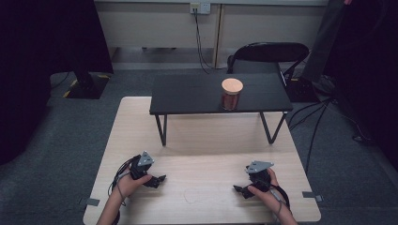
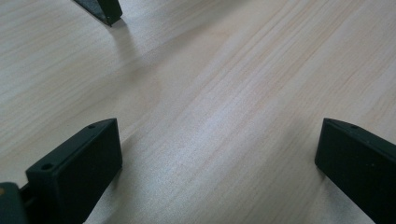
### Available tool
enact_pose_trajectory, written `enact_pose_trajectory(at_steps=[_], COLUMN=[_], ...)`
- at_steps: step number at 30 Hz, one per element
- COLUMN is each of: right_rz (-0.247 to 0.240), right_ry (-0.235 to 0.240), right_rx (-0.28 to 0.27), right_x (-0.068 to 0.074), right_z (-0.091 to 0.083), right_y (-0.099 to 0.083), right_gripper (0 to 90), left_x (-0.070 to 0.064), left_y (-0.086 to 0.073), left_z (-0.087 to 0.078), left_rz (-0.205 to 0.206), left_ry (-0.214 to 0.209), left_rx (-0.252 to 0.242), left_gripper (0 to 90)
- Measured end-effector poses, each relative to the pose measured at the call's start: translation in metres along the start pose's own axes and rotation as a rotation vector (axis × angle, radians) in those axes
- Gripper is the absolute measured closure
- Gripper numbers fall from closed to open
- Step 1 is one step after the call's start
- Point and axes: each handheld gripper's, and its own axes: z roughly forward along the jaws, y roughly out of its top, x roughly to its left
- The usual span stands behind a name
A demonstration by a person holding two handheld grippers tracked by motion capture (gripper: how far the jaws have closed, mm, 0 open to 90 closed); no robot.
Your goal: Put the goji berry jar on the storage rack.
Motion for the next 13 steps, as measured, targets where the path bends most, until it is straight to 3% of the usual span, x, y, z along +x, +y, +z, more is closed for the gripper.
enact_pose_trajectory(at_steps=[13], right_rz=[-0.002], right_ry=[-0.001], right_rx=[0.0], right_x=[0.0], right_z=[-0.0008], right_y=[-0.0009], right_gripper=[0.0], left_x=[-0.0001], left_y=[0.0002], left_z=[0.0003], left_rz=[0.0], left_ry=[0.001], left_rx=[0.0], left_gripper=[0.0])
